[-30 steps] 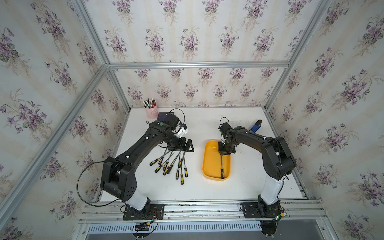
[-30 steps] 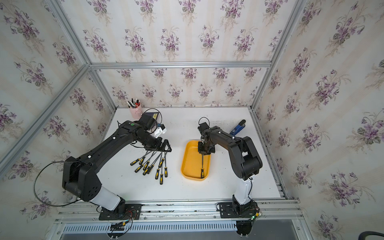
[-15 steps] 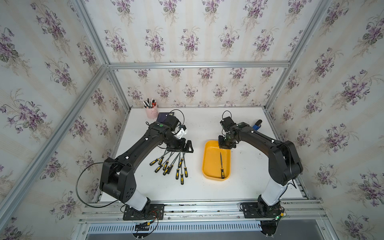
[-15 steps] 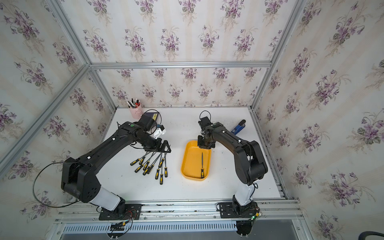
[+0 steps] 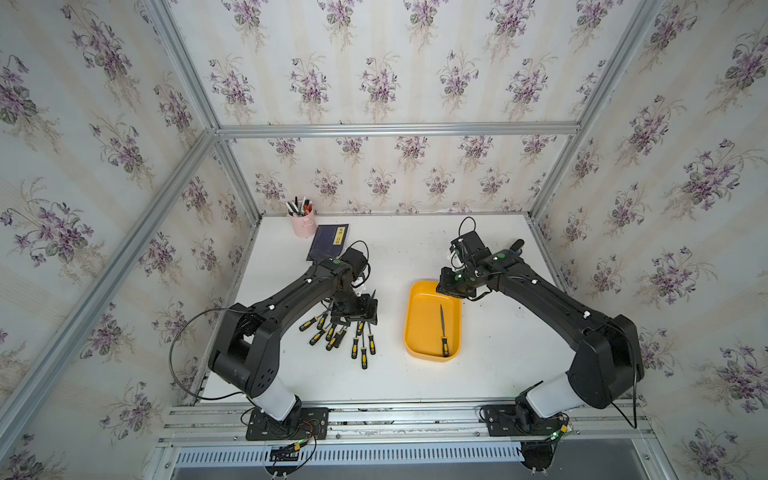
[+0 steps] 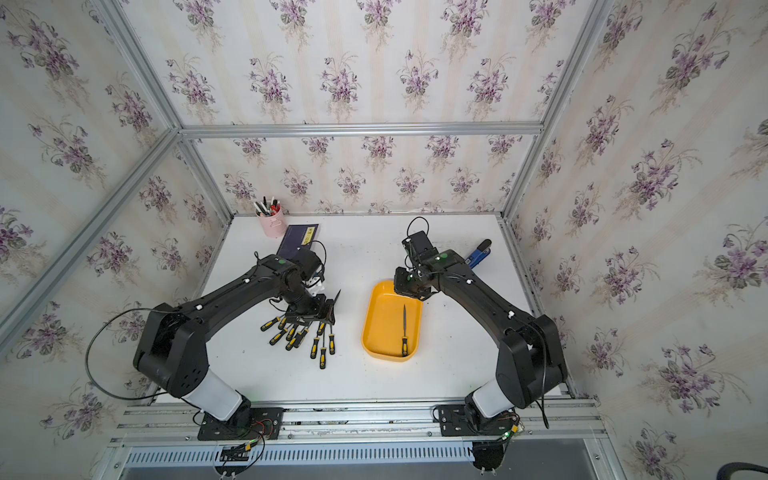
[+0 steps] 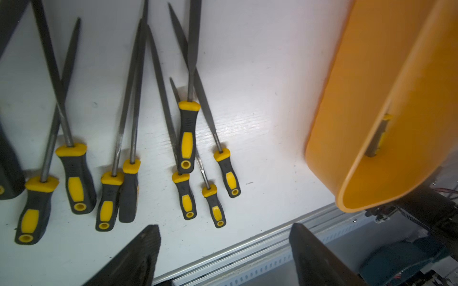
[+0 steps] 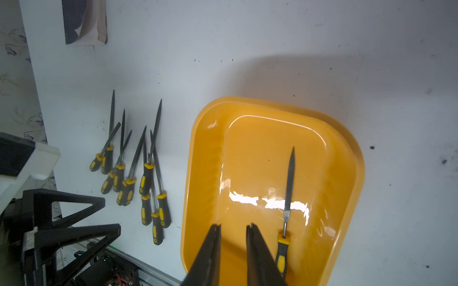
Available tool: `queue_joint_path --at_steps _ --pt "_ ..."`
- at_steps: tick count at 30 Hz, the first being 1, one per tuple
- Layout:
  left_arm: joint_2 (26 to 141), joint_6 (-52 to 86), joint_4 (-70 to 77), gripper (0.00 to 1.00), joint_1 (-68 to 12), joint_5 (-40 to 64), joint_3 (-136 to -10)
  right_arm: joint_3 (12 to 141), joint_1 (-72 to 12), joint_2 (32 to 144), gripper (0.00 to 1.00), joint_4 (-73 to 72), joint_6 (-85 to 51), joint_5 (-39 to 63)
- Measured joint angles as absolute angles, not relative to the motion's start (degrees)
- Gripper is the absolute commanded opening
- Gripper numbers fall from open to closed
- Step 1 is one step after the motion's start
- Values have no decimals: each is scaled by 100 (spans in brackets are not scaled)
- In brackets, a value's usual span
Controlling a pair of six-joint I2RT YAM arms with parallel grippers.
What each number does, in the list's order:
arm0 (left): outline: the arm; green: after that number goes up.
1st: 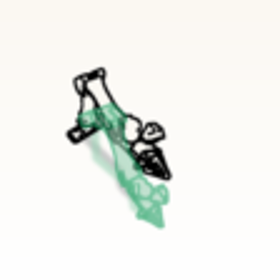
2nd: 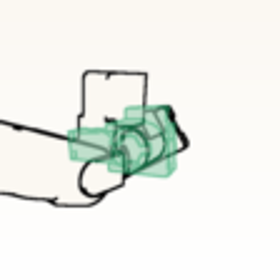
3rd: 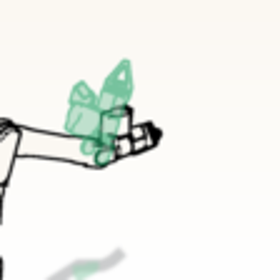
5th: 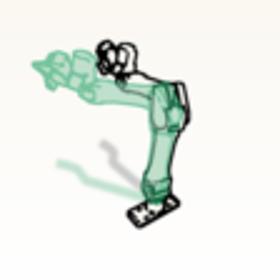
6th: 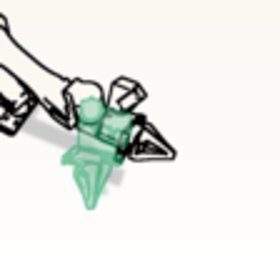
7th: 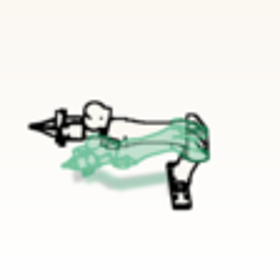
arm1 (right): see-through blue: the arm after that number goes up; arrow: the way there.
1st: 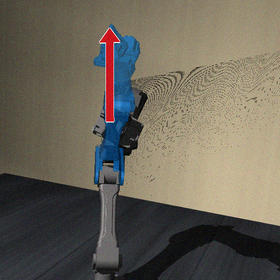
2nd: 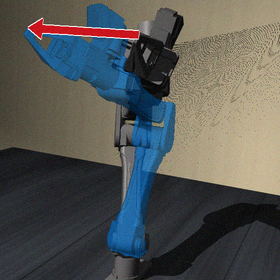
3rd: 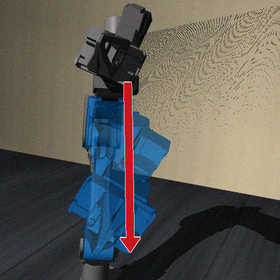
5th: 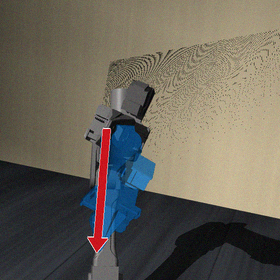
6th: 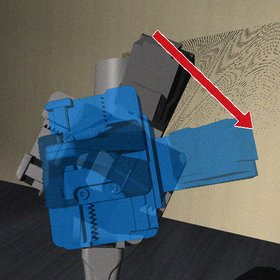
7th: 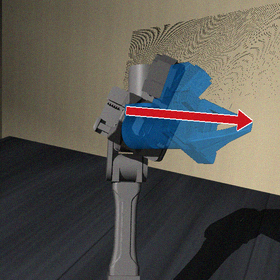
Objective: Put the file tool into the storage box
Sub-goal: Pick up the file tool from the center of the board.
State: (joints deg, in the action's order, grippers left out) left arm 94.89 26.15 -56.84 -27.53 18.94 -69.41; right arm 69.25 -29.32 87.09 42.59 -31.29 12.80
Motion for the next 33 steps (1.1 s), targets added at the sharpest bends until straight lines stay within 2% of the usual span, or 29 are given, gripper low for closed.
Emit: queue_joint_path --at_steps 3,10,22,25,31,33 --pt "9786 2720 -5561 70 -2810 1441 -7026 6766 -3006 8683 23 4211 -3181 1291" --pt "10383 2650 -5308 68 -2928 991 -7111 6650 -3039 8628 22 4080 -3328 1275" --pt "10831 2445 -5063 39 -2982 751 -7135 6425 -3280 8597 20 4040 -3494 1186" --pt "10871 2412 -5039 36 -3004 751 -7135 6420 -3299 8604 20 4007 -3494 1177" --pt "10914 2340 -5030 19 -3028 687 -7094 6394 -3306 8665 19 3970 -3496 1173" --pt "10864 2311 -5061 17 -3028 676 -7087 6396 -3310 8665 19 3944 -3496 1173"
